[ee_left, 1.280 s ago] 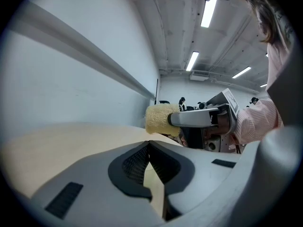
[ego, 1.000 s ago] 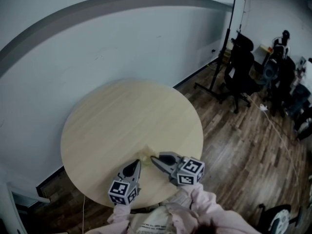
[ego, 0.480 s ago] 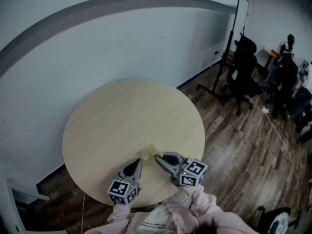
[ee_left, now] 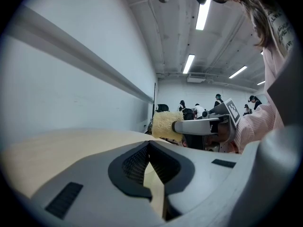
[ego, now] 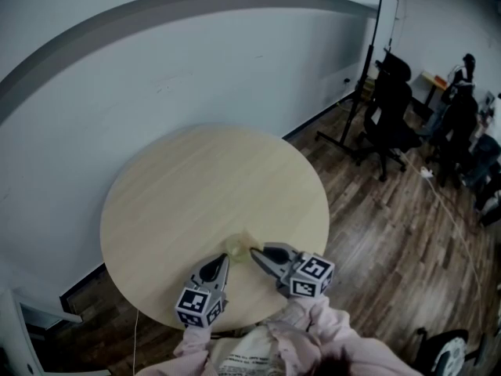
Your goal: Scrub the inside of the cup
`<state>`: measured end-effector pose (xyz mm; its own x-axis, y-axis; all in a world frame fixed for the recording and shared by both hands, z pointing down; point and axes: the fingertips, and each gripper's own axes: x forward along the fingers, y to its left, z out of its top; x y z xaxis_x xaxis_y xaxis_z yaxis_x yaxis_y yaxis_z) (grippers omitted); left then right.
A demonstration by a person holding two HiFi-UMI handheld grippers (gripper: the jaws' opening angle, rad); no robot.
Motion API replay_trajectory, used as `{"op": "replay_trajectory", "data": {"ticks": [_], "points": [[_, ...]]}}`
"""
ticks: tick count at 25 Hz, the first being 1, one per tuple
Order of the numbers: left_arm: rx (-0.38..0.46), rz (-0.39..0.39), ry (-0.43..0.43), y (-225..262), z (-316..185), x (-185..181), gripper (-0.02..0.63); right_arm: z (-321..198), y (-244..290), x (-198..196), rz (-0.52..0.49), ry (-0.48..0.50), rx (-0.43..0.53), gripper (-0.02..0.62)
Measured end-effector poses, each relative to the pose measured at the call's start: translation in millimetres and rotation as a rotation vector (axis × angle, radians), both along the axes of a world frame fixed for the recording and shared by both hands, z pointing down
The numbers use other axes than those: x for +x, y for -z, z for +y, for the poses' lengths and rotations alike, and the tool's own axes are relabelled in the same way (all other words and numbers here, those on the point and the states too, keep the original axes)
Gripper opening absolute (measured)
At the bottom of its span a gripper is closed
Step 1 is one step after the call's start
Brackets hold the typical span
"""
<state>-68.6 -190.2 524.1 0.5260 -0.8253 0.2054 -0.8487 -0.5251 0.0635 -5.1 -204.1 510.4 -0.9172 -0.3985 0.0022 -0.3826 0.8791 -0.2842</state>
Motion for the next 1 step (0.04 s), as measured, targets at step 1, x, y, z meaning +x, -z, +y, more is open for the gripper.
{"op": "replay_trajectory", "data": {"ticks": [1], "points": [[0.000, -0.003, -0.002, -0.6, 0.5, 1.3, -0.008, 0.4, -1.4, 1.7, 0.001, -0.002, -0.002, 0.026]]}}
